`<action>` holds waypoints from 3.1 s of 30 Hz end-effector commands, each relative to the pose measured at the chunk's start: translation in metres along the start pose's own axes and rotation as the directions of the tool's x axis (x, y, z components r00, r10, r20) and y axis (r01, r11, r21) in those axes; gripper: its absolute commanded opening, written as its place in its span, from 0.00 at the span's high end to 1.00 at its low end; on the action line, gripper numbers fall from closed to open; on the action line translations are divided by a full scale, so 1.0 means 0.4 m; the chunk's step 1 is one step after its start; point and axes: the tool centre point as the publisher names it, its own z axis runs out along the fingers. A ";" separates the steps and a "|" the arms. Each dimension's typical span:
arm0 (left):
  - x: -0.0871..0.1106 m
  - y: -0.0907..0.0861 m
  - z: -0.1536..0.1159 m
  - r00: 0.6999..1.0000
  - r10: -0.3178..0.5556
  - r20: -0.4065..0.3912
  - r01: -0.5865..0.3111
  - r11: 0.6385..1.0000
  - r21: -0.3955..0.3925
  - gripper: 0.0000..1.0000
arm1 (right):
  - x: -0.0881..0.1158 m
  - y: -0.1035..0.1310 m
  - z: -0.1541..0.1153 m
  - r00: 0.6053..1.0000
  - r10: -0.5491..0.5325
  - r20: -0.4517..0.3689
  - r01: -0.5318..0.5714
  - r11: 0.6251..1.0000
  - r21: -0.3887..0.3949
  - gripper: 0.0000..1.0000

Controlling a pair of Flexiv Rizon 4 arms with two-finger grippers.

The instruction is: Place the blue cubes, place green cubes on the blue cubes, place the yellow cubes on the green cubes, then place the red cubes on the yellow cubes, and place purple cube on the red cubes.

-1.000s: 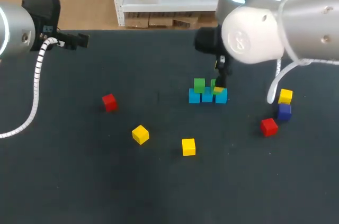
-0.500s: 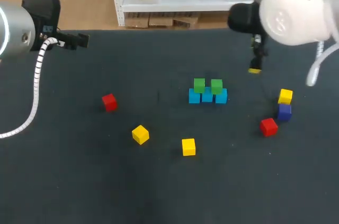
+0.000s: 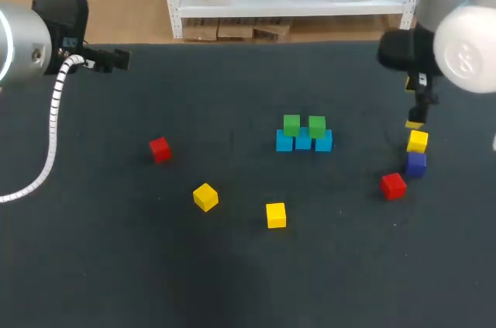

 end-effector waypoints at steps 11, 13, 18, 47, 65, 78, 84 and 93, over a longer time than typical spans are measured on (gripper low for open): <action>-0.001 0.004 0.002 1.000 0.001 0.000 -0.001 1.000 0.007 0.00 | 0.047 0.056 0.058 1.000 0.017 0.011 -0.017 0.999 -0.040 0.00; -0.001 0.004 0.002 1.000 0.001 0.000 -0.001 1.000 0.007 0.00 | 0.052 0.059 0.064 1.000 0.021 0.007 -0.021 0.999 -0.042 0.00; -0.001 0.004 0.002 1.000 0.001 0.000 -0.001 1.000 0.007 0.00 | 0.059 0.062 0.079 0.999 0.033 0.002 -0.033 0.998 -0.051 0.00; -0.001 0.004 0.002 1.000 0.001 0.000 -0.001 1.000 0.007 0.00 | -0.050 0.264 -0.074 0.990 -0.134 0.050 0.134 0.991 0.004 0.00; -0.001 0.004 0.002 1.000 0.001 0.000 -0.001 1.000 0.007 0.00 | -0.211 0.534 -0.150 0.956 -0.259 0.137 0.262 0.965 -0.006 0.00; -0.001 0.004 0.002 1.000 0.001 0.000 -0.001 1.000 0.007 0.00 | -0.378 0.574 -0.089 0.925 -0.352 0.144 0.362 0.931 -0.047 0.00; -0.001 0.004 0.002 1.000 0.001 0.000 -0.001 1.000 0.007 0.00 | -0.435 0.573 -0.055 0.921 -0.364 0.136 0.374 0.926 -0.058 0.00; -0.001 0.004 0.002 1.000 0.001 0.000 -0.001 1.000 0.007 0.00 | -0.466 0.612 -0.030 0.948 -0.302 0.099 0.313 0.940 -0.132 0.00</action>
